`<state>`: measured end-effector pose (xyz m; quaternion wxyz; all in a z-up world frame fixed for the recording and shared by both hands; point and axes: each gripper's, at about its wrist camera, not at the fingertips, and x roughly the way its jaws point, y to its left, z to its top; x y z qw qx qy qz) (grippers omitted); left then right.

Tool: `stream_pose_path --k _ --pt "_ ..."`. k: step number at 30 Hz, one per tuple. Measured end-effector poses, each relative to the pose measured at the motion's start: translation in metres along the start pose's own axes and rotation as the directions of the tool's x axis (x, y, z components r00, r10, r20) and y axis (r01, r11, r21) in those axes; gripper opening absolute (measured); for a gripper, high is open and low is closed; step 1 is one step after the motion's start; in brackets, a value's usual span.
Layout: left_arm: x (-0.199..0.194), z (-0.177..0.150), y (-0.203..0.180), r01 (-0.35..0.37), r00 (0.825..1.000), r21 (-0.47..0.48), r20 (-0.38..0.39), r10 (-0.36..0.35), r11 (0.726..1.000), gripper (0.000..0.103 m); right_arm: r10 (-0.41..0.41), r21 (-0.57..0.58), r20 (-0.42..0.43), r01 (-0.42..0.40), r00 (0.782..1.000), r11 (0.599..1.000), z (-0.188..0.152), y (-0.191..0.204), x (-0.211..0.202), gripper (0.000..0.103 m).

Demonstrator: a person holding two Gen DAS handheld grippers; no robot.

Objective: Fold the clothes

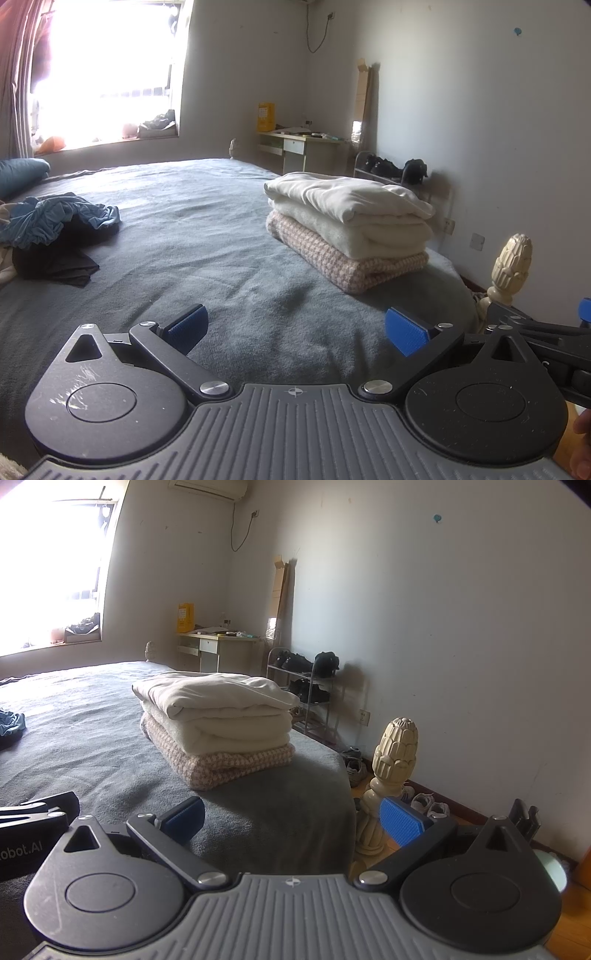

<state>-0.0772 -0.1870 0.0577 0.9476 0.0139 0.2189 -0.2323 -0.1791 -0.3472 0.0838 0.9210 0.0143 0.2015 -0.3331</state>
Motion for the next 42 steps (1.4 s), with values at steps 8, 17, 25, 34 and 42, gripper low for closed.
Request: stream_pose_path --k 8,17,25,34,42 --pt "0.0006 -0.0002 -0.0001 -0.002 1.0 0.002 -0.004 0.002 1.0 0.103 -0.002 0.0 -0.001 0.002 1.0 1.0 -0.0006 -0.0004 0.0006 0.103" --pt "0.0011 0.0001 0.0 -0.001 1.0 0.005 -0.005 0.001 1.0 0.103 -0.001 0.001 0.0 0.001 1.0 1.0 -0.0002 -0.0013 0.002 0.103" --pt "0.0005 0.0004 0.0015 -0.005 1.0 0.001 -0.003 0.005 1.0 0.103 0.0 -0.004 0.004 0.0 1.0 1.0 0.001 0.0015 0.0011 0.103" --pt "0.0001 0.0009 0.0026 -0.006 1.0 0.0 -0.003 0.006 1.0 0.103 0.0 -0.009 0.008 0.0 1.0 1.0 0.0025 0.0042 0.0004 0.103" --pt "0.0001 0.0008 0.0025 -0.007 1.0 -0.002 -0.004 0.007 1.0 0.103 -0.001 -0.01 0.007 0.001 1.0 1.0 0.0032 0.005 -0.0006 0.103"
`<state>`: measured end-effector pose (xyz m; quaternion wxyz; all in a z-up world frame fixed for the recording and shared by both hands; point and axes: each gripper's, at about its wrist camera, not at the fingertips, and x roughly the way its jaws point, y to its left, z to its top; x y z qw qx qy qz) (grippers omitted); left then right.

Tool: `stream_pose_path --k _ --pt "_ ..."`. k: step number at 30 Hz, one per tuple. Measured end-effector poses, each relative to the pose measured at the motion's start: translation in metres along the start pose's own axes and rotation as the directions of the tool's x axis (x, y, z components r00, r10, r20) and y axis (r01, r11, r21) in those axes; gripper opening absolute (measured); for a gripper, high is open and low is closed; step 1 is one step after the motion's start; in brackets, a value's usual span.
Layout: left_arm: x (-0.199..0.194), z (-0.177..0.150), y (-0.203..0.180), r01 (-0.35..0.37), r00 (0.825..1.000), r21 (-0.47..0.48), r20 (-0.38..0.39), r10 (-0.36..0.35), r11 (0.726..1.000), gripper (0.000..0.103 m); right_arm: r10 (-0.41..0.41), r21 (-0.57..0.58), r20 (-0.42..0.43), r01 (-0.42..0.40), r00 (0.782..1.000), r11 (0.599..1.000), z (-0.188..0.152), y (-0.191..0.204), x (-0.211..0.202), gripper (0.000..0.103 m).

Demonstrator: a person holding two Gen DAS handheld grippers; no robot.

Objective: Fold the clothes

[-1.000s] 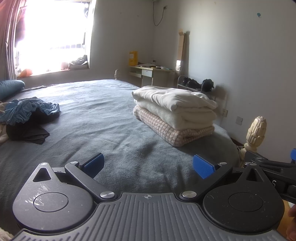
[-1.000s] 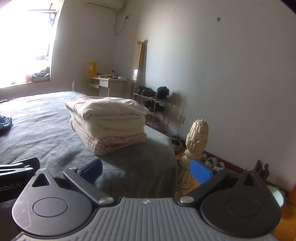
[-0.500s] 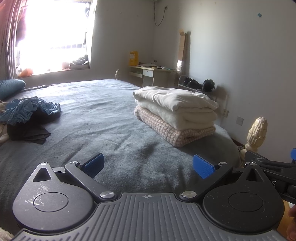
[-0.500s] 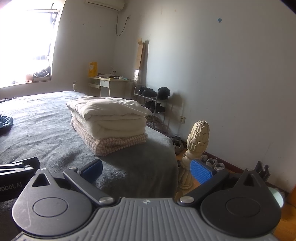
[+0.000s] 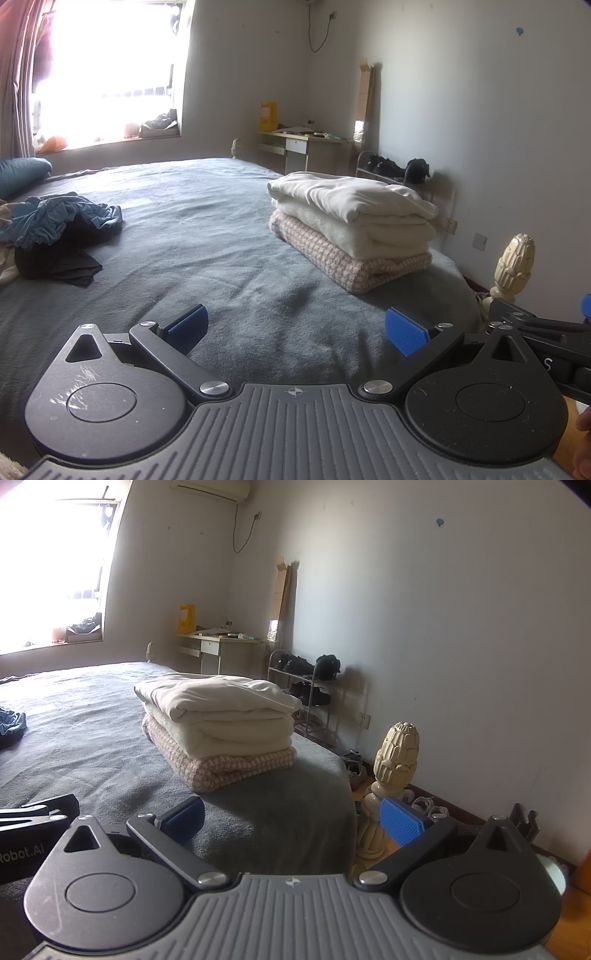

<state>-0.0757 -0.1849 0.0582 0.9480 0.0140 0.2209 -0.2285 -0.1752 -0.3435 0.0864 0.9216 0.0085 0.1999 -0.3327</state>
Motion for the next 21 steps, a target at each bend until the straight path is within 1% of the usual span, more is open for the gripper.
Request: stream_pose_path --k 21 --pt "0.0004 -0.0016 0.0019 0.0 1.0 0.001 -0.004 0.0 1.0 0.103 -0.002 -0.001 -0.004 0.002 1.0 1.0 -0.0009 0.0011 0.0 0.103"
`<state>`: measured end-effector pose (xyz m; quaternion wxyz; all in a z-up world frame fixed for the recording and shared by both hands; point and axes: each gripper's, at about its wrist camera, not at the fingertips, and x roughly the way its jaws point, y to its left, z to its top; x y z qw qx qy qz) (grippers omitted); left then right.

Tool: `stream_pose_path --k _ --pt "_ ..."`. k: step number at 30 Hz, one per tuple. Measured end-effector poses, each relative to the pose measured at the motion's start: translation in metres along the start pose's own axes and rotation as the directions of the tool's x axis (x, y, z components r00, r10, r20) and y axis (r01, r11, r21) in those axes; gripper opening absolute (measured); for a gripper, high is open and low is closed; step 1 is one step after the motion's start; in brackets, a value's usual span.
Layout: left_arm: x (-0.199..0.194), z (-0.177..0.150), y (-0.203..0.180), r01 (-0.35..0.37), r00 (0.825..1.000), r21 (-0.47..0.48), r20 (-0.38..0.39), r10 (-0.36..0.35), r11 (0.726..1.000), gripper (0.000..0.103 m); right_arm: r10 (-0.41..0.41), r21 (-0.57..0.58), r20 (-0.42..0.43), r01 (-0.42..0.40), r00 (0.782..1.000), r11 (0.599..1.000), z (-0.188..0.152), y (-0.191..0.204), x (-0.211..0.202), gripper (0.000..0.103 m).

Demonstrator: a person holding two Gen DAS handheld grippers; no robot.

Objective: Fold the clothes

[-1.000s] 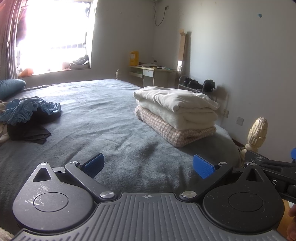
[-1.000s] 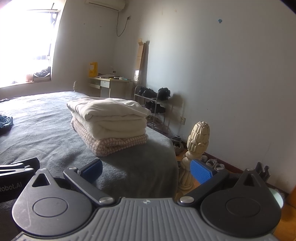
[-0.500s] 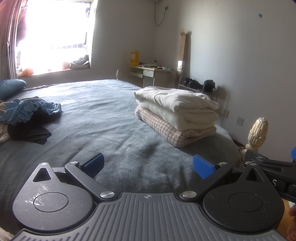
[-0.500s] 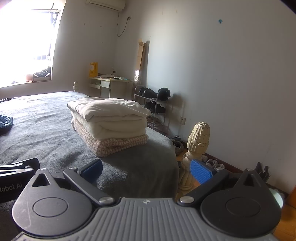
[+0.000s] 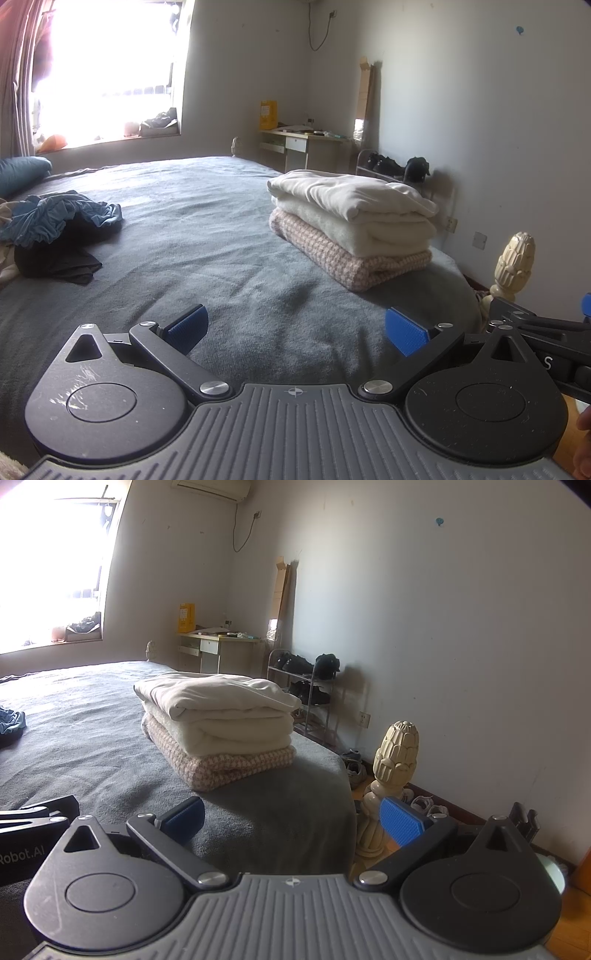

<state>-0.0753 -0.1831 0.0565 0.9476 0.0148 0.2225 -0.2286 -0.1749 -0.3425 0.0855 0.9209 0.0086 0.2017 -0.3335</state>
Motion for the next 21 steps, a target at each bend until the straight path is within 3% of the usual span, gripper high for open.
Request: stream_pose_path --k 21 --pt "0.0006 -0.001 0.0022 0.0 1.0 -0.006 -0.008 0.0 1.0 0.103 -0.002 0.0 -0.002 0.002 1.0 1.0 -0.0019 0.0011 -0.0012 0.103"
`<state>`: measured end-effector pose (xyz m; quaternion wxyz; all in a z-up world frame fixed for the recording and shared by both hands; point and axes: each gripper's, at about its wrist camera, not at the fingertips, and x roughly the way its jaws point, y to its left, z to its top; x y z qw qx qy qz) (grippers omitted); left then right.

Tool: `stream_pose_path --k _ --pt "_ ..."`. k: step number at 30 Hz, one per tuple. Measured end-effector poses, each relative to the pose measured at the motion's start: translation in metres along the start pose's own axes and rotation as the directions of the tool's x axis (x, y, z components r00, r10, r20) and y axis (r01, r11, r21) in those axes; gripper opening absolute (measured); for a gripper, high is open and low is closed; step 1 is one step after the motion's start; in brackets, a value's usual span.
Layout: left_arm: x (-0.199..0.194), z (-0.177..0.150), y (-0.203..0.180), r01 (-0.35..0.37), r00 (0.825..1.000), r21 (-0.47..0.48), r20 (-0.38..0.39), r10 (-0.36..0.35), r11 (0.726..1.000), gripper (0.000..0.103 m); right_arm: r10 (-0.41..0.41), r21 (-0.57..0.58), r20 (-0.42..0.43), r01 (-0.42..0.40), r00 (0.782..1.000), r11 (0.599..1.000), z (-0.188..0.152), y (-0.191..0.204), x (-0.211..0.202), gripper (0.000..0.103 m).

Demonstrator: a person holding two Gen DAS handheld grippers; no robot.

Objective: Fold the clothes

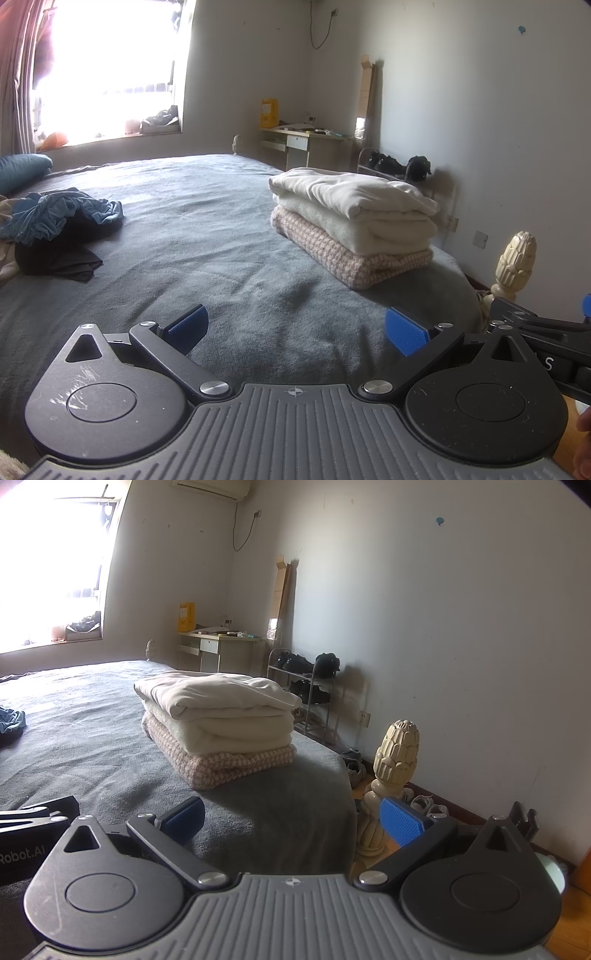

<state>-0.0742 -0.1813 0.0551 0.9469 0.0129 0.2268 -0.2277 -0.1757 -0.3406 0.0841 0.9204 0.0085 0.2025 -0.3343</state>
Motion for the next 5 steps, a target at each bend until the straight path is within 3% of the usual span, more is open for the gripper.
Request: stream_pose_path --k 5 --pt "0.0007 0.0004 0.0006 0.0 1.0 -0.001 -0.001 0.0 1.0 0.103 0.0 0.0 0.0 0.0 1.0 1.0 0.0001 -0.0004 -0.0003 0.103"
